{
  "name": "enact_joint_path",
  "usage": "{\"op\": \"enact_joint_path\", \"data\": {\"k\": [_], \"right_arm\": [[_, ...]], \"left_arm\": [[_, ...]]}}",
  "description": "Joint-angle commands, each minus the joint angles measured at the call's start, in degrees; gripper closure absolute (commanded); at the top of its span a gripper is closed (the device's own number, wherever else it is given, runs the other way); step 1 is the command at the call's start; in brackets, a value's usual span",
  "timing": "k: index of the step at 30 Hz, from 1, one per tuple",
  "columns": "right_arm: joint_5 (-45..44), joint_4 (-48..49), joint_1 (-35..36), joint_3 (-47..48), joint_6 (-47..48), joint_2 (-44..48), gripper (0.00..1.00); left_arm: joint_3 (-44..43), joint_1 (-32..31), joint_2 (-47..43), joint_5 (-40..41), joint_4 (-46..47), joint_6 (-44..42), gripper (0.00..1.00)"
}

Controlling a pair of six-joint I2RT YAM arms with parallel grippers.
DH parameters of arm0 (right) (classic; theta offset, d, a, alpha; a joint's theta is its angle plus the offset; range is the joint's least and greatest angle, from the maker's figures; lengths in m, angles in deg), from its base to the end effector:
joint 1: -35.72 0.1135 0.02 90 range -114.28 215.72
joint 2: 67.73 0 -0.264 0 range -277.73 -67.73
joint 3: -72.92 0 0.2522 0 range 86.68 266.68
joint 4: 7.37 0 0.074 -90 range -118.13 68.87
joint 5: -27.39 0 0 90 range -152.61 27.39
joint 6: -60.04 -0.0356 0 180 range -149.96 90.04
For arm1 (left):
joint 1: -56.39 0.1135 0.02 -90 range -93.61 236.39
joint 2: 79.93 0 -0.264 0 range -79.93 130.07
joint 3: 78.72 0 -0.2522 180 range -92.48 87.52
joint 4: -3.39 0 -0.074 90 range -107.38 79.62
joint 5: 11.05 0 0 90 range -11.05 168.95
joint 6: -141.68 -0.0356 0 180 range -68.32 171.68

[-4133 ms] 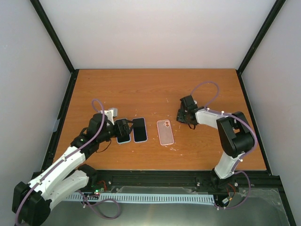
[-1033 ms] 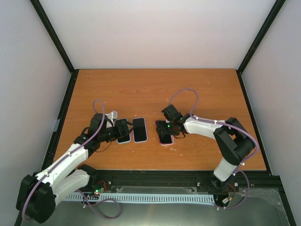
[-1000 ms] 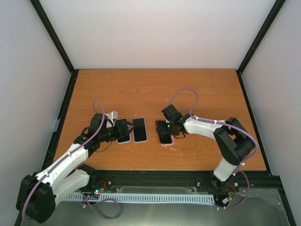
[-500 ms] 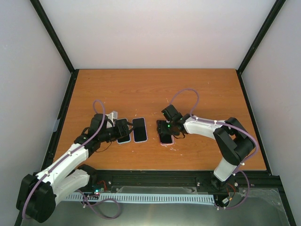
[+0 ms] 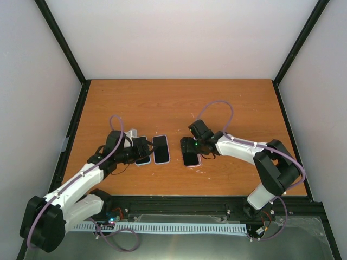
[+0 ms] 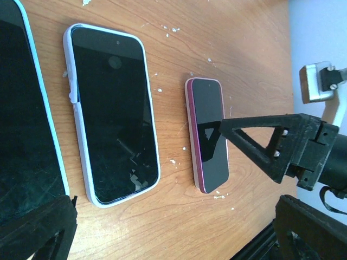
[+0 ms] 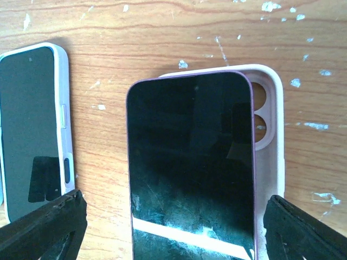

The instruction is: Put the phone into the phone case

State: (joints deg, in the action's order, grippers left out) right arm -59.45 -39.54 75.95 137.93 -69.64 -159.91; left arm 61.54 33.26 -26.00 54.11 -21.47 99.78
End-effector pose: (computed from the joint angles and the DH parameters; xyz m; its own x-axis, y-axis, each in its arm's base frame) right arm 0.2356 0.2019 0.1679 -0.9309 0.0476 -0.3622 -0.0935 0.9274 0.3621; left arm 0.1703 -0.0890 0.1981 -0.8755 -0.3605 -0.3217 0.0072 0.6559 -0.7548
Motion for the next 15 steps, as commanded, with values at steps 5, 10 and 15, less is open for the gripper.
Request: {"op": "enact_joint_path", "data": {"k": [5,10,15], "right_arm": [[1.1,5.6,-3.5,-6.2,2.6,4.8,0.23],[3.2,8.5,-5.4,-7.5,4.0,2.8,0.36],[4.2,9.5,-5.4,-7.5,4.2,-0.2,0.43]], "left_arm": [[-2.8,-0.1,4.4,-3.5,3.7,-2.0,0.06],[-4.0,-1.5,8.6,-4.3,5.1,-2.0,0.09],[-6.6,-3.9,13.1,-4.0,5.2,-2.0,0.12]]}}
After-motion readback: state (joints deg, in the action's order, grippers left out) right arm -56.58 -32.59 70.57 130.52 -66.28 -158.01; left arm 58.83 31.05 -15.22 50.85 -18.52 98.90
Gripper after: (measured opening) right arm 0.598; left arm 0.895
